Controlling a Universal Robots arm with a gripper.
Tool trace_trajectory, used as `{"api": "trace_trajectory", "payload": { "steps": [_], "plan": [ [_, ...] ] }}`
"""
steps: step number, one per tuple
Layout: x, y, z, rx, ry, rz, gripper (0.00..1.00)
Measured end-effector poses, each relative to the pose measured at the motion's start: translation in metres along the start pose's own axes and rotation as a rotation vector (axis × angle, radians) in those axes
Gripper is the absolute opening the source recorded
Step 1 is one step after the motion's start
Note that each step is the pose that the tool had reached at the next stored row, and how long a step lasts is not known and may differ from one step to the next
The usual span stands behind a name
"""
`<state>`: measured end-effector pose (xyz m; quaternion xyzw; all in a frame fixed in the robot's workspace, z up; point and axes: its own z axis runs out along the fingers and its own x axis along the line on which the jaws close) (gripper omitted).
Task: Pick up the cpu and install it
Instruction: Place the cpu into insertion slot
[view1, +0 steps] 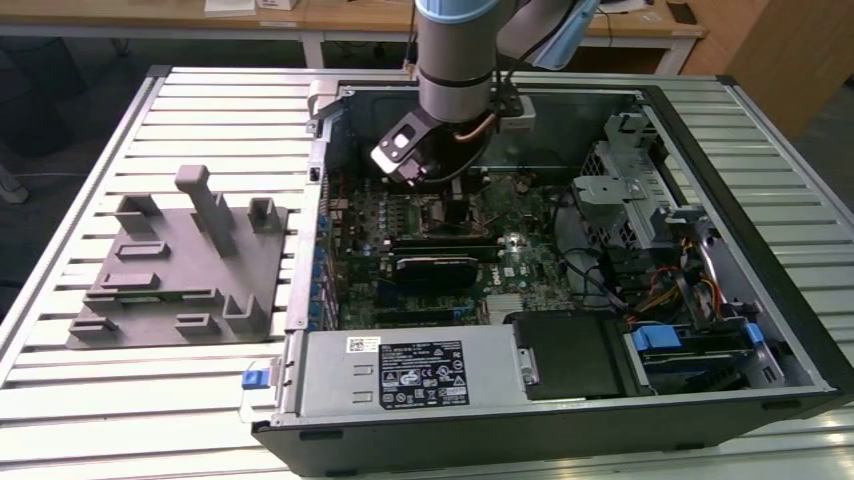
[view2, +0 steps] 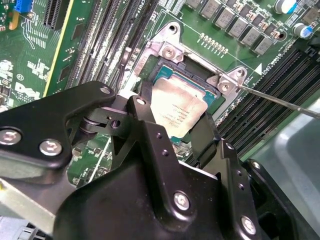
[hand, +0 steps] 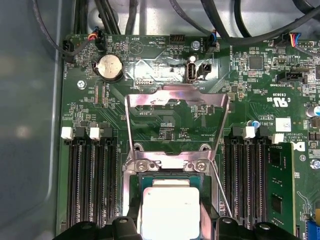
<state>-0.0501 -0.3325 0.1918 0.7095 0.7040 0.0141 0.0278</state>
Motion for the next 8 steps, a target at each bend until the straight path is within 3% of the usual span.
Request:
{"api": "trace_trajectory", "payload": {
  "steps": [8],
  "plan": [
    [0.0, -0.0012, 0.0017, 0.0003, -0.0007, 0.0, 0.54]
  ]
}}
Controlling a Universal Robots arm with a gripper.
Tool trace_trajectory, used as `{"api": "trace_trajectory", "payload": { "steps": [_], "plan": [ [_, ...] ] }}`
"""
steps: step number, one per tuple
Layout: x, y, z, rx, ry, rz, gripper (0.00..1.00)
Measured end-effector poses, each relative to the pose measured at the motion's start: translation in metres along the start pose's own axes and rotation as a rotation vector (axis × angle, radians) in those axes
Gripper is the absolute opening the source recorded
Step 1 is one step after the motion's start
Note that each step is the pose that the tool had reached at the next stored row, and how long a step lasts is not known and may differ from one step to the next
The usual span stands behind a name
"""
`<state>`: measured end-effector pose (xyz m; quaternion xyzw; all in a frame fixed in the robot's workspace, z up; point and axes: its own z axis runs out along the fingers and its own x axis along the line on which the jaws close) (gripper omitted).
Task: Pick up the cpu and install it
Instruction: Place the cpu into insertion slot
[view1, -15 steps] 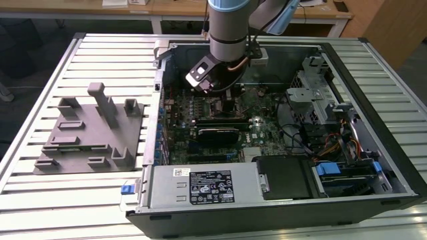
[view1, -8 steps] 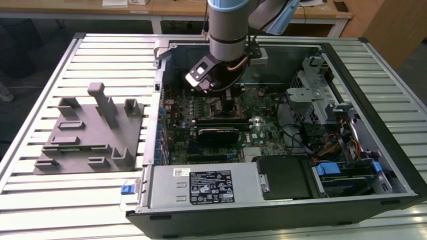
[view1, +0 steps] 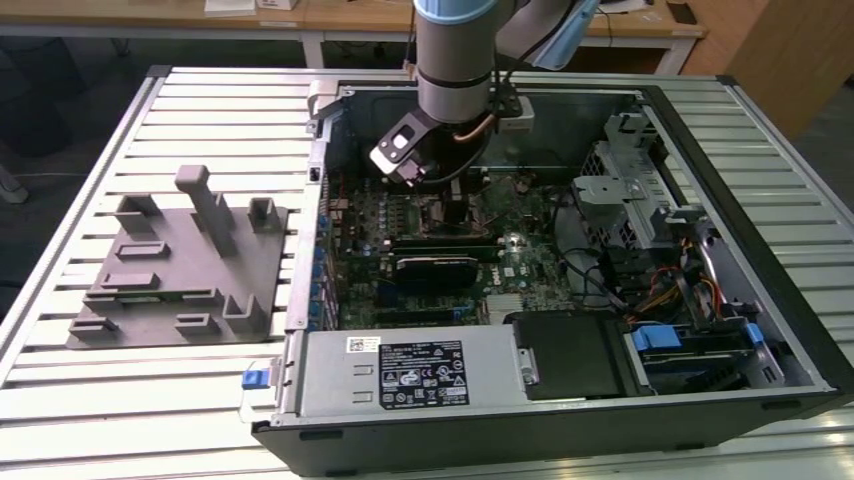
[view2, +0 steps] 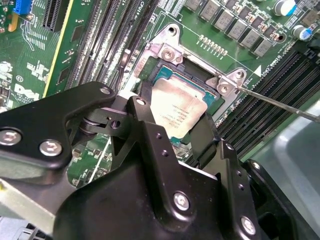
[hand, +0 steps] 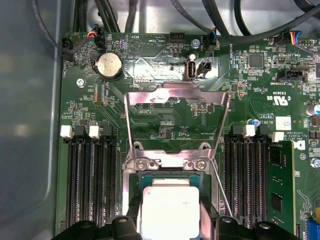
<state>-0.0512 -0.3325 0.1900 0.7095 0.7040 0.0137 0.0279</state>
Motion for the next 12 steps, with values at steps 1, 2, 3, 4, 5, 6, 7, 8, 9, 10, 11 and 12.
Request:
{"api": "trace_trajectory", "payload": {
  "steps": [1, 2, 3, 4, 5, 6, 7, 8, 9, 10, 11, 12],
  "plan": [
    [0.0, 0.0, 0.0003, 0.0, 0.0, 0.0, 0.54],
    [0.0, 0.0, 0.0004, 0.0, -0.0001, 0.0, 0.54],
    [0.0, 0.0, 0.0005, -0.0001, 0.0001, 0.0, 0.54],
    [0.0001, 0.0, 0.0006, -0.0002, 0.0004, 0.0, 0.54],
    [0.0001, 0.0, 0.0006, -0.0002, 0.0004, 0.0, 0.54],
    [0.0001, 0.0, 0.0006, -0.0002, 0.0004, 0.0, 0.54],
    [0.0001, 0.0, 0.0006, -0.0003, 0.0003, 0.0, 0.54],
    [0.0001, 0.0, 0.0006, -0.0002, 0.0003, 0.0, 0.54],
    [0.0001, 0.0, 0.0007, -0.0003, 0.0005, 0.0, 0.54],
    [0.0002, 0.0001, 0.0009, -0.0008, 0.0008, 0.0, 0.55],
    [0.0004, 0.0001, 0.0013, -0.0014, 0.0022, 0.0, 0.55],
    [0.0004, 0.0002, 0.0013, -0.0013, 0.002, 0.0, 0.55]
  ]
}}
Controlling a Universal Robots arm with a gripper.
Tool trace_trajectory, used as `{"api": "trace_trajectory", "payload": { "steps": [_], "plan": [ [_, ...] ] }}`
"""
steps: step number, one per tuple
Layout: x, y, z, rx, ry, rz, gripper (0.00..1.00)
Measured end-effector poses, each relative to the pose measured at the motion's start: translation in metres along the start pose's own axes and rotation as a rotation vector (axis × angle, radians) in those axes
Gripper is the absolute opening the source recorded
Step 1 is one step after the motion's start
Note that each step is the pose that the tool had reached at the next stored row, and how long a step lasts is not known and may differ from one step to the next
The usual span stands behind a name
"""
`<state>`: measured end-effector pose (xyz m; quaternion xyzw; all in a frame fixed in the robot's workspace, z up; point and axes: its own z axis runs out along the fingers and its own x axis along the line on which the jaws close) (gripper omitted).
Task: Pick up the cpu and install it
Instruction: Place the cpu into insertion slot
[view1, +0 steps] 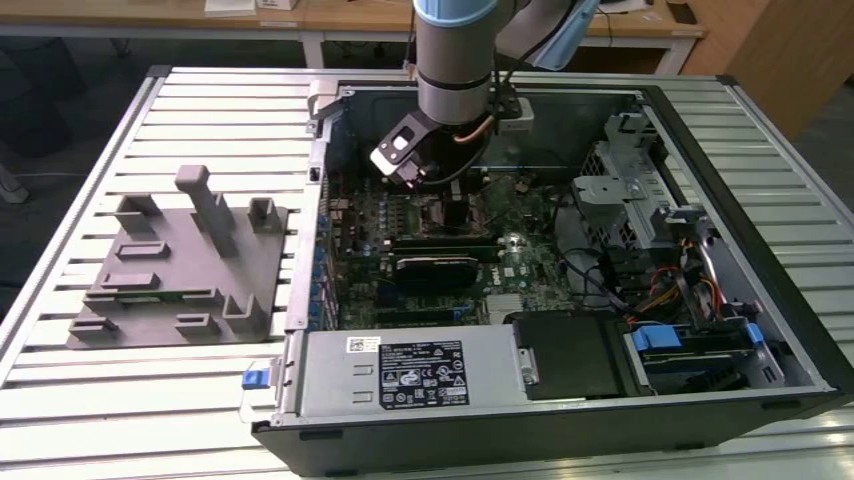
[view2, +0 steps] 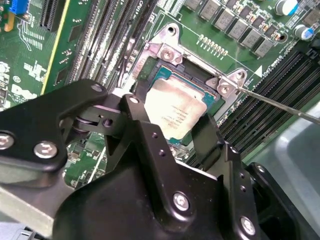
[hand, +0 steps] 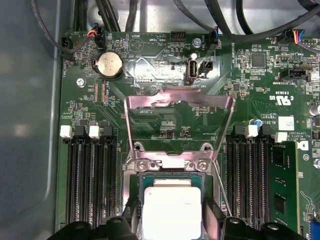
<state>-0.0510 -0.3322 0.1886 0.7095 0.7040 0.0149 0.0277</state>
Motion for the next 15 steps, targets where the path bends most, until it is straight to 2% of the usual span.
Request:
{"api": "trace_trajectory", "payload": {
  "steps": [1, 7, 15],
  "plan": [
    [-0.0001, -0.0001, -0.0002, 0.0004, -0.0006, 0.0, 0.61],
    [-0.0004, -0.0001, -0.0024, 0.0011, -0.0017, 0.0, 0.61],
    [-0.0006, 0.001, -0.0194, 0.001, -0.0016, 0.0, 0.61]
  ]
}}
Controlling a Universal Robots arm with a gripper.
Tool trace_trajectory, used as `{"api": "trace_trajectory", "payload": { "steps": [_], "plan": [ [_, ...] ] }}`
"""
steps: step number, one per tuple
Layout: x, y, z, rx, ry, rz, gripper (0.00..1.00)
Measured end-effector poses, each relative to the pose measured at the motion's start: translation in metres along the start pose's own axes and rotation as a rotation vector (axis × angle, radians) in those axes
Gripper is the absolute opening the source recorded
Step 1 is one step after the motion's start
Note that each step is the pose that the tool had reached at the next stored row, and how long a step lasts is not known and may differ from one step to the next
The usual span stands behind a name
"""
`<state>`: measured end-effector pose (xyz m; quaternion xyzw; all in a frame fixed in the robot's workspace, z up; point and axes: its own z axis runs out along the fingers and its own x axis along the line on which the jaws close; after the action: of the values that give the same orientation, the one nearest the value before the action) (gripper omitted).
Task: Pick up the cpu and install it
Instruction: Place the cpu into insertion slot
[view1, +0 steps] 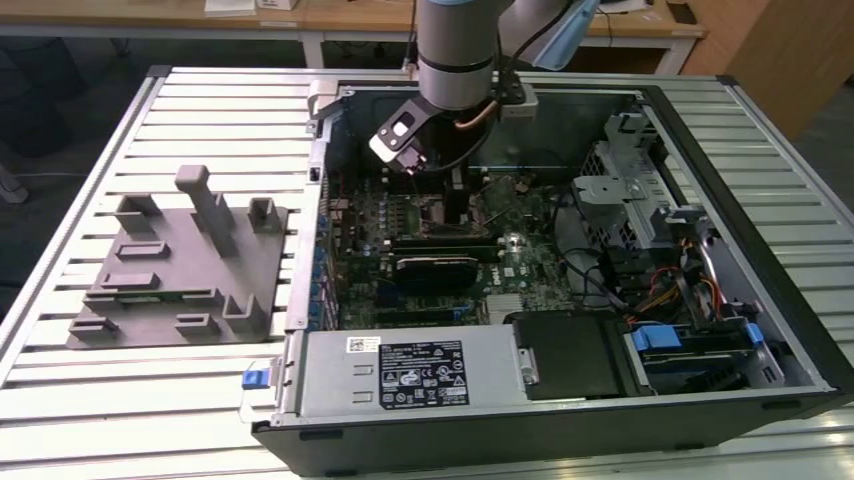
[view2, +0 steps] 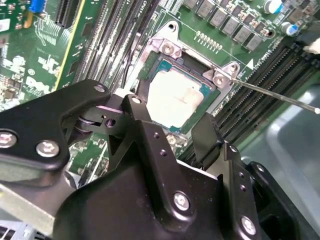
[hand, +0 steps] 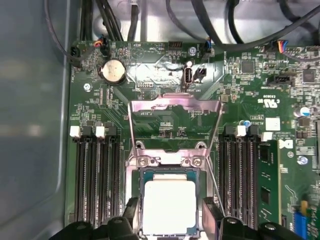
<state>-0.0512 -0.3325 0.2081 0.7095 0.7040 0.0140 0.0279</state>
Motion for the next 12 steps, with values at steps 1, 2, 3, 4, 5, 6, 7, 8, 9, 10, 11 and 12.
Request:
{"api": "trace_trajectory", "payload": {
  "steps": [1, 2, 3, 4, 5, 6, 7, 8, 9, 10, 11, 12],
  "plan": [
    [0.0, 0.0001, -0.0013, 0.0001, 0.0, 0.0, 0.61],
    [0.0, 0.0001, -0.0014, 0.0, 0.0001, 0.0, 0.61],
    [0.0, 0.0001, -0.0014, -0.0001, 0.0003, 0.0, 0.61],
    [0.0, 0.0001, -0.0015, -0.0002, 0.0002, 0.0, 0.61],
    [0.0, 0.0001, -0.0016, -0.0001, 0.0001, 0.0, 0.61],
    [0.0, 0.0001, -0.0017, 0.0, 0.0001, 0.0, 0.61],
    [0.0, 0.0001, -0.0017, 0.0, 0.0001, 0.0, 0.61],
    [0.0, 0.0001, -0.0018, 0.0, 0.0001, 0.0, 0.6],
    [0.0, 0.0001, -0.0019, 0.0, 0.0001, 0.0, 0.6],
    [0.0, 0.0001, -0.002, 0.0, 0.0001, 0.0, 0.53],
    [0.0, 0.0001, -0.0021, 0.0, 0.0001, 0.0, 0.53],
    [0.0, 0.0002, -0.0022, 0.0, 0.0001, 0.0, 0.47]
  ]
}}
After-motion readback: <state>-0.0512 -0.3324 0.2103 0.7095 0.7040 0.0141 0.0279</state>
